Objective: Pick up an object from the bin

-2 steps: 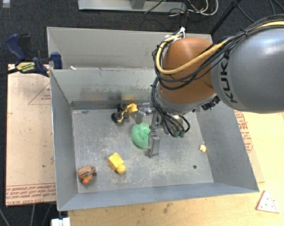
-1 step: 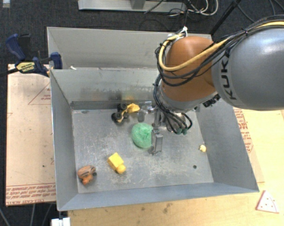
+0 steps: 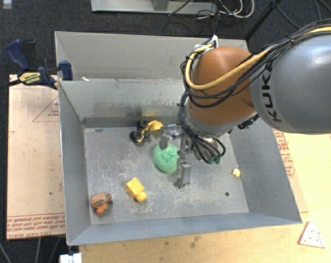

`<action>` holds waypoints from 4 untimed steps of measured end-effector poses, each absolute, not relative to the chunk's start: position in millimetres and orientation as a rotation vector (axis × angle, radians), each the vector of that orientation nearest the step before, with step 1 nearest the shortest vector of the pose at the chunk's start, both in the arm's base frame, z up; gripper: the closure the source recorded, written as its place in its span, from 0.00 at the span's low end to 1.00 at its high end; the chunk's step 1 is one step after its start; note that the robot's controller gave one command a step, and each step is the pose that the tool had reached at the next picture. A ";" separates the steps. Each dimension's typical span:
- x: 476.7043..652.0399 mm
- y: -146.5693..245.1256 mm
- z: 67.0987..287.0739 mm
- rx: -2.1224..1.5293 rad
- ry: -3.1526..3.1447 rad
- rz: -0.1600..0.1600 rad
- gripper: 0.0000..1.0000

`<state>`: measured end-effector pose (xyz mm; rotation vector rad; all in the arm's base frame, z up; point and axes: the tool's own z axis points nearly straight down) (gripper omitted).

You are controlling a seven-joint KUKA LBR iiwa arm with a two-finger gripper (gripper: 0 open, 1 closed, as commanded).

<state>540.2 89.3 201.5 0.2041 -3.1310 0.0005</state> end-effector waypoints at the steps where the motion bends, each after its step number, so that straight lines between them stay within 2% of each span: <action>1: 562.2 100.5 169.1 0.196 -3.148 -0.004 0.00; 2: 584.3 73.2 140.1 0.251 -3.128 -0.004 0.00; 3: 606.4 38.7 127.8 0.412 -3.121 -0.001 0.00; 4: 612.1 33.0 106.5 0.327 -3.127 0.003 0.00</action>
Offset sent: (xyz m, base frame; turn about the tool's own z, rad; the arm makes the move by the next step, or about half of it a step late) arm 0.0564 -0.0336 -0.0595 -0.0426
